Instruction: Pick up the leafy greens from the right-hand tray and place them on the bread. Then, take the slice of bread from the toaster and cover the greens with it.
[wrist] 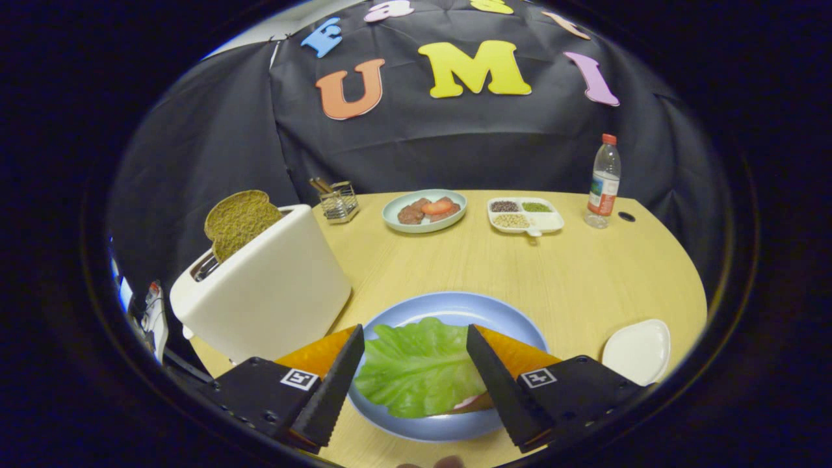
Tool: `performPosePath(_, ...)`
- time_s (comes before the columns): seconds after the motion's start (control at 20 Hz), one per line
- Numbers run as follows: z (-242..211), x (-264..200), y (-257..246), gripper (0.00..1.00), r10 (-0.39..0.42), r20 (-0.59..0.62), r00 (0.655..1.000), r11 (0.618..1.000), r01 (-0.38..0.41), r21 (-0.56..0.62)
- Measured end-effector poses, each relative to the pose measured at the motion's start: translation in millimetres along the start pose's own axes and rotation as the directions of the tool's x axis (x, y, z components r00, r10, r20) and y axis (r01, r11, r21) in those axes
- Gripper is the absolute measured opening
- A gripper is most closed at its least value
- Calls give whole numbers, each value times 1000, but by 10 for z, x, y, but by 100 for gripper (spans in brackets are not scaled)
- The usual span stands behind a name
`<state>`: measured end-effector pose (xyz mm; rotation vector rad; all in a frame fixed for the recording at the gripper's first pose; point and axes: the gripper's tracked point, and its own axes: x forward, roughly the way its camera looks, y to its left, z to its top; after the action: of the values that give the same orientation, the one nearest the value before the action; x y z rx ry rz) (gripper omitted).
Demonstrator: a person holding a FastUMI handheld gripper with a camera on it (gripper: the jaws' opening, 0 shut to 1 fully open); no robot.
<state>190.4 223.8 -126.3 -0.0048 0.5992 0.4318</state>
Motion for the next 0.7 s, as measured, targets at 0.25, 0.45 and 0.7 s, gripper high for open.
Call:
performPosePath(0.25,315,-330,-65,96,-81,141,987,996,84,-13)
performPosePath(0.45,614,-762,75,96,-122,259,958,992,125,5)
performPosePath(0.7,1018,-1198,513,96,-152,386,910,988,156,20)
